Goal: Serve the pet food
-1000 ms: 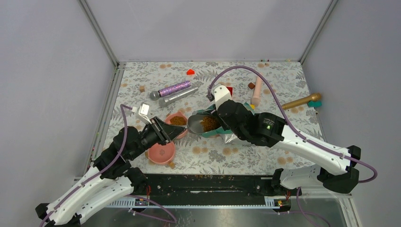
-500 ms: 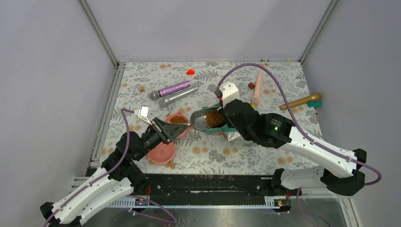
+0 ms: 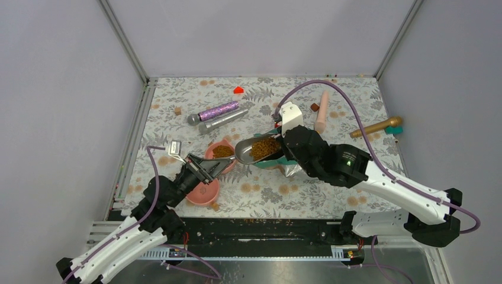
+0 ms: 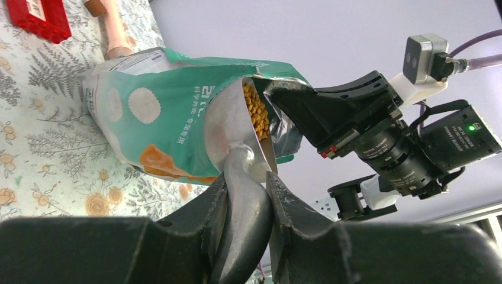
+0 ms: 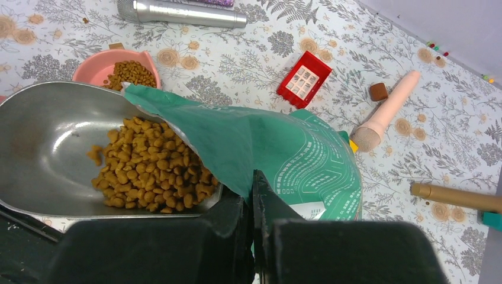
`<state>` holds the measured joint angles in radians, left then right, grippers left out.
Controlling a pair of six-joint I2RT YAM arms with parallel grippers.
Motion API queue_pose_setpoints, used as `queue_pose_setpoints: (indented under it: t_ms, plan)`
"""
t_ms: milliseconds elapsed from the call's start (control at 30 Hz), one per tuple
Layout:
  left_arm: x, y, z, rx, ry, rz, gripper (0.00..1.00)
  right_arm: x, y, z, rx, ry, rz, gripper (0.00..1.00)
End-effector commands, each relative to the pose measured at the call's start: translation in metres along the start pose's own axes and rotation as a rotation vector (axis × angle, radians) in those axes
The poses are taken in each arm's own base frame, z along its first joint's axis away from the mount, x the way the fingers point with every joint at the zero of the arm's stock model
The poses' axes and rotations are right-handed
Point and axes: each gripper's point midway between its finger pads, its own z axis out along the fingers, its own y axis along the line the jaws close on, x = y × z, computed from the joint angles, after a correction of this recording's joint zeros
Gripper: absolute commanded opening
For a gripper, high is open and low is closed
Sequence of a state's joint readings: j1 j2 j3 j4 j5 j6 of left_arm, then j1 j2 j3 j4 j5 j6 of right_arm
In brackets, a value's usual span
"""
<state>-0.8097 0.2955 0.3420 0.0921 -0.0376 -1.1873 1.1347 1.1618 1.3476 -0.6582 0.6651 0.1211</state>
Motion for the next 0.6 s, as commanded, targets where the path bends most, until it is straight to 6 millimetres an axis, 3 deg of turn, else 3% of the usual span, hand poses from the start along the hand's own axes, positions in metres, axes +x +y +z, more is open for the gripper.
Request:
queue_pose_setpoints:
  t_ms: [0, 567]
  plan:
    - [-0.014, -0.012, 0.004, 0.081, -0.082, -0.015, 0.0, -0.028, -0.023, -0.016, 0.051, -0.116, 0.1, 0.0]
    - [-0.032, -0.033, -0.019, 0.122, -0.146, -0.014, 0.0, -0.03, -0.04, -0.024, 0.105, -0.156, 0.128, 0.0]
